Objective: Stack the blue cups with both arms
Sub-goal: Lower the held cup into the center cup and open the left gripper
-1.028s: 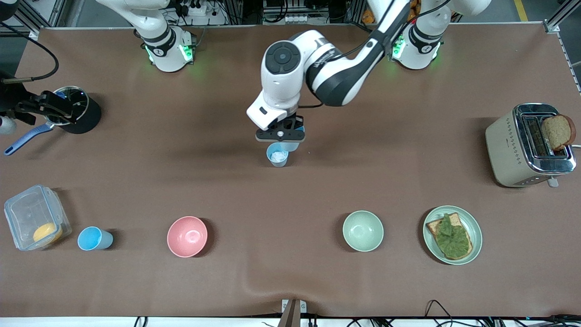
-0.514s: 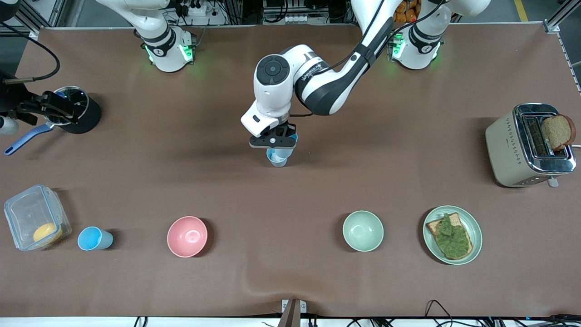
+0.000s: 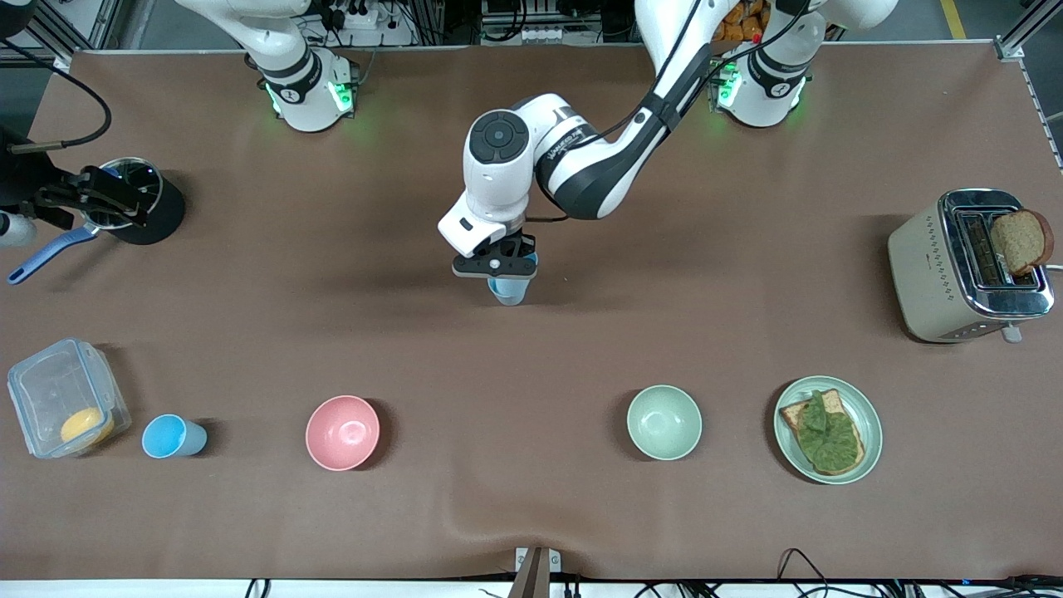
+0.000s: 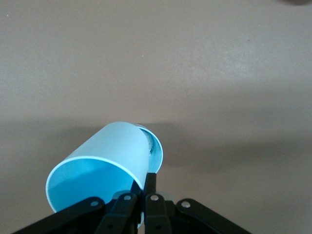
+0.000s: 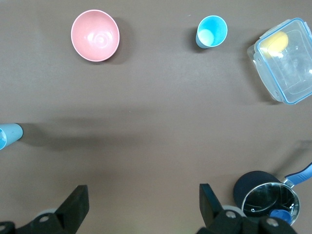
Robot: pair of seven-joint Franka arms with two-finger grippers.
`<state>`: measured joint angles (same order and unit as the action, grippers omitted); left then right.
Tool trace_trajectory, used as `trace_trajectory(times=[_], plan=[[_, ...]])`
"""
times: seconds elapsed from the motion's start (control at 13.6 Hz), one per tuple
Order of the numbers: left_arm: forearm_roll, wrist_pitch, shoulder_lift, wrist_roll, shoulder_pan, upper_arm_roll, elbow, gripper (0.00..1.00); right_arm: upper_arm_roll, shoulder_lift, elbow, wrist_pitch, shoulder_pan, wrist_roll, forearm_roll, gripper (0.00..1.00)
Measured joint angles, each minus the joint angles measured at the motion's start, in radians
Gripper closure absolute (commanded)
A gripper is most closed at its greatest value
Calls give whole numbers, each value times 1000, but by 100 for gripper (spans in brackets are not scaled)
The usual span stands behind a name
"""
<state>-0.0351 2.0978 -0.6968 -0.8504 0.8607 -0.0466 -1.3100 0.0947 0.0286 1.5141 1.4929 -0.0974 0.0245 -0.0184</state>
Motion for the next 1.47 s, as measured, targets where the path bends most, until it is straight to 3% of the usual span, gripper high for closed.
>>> trace_trajectory(times=[1.47], plan=[[-1, 26, -22, -33, 18, 1, 0, 100, 0, 1, -1, 0, 0, 0, -1, 0]])
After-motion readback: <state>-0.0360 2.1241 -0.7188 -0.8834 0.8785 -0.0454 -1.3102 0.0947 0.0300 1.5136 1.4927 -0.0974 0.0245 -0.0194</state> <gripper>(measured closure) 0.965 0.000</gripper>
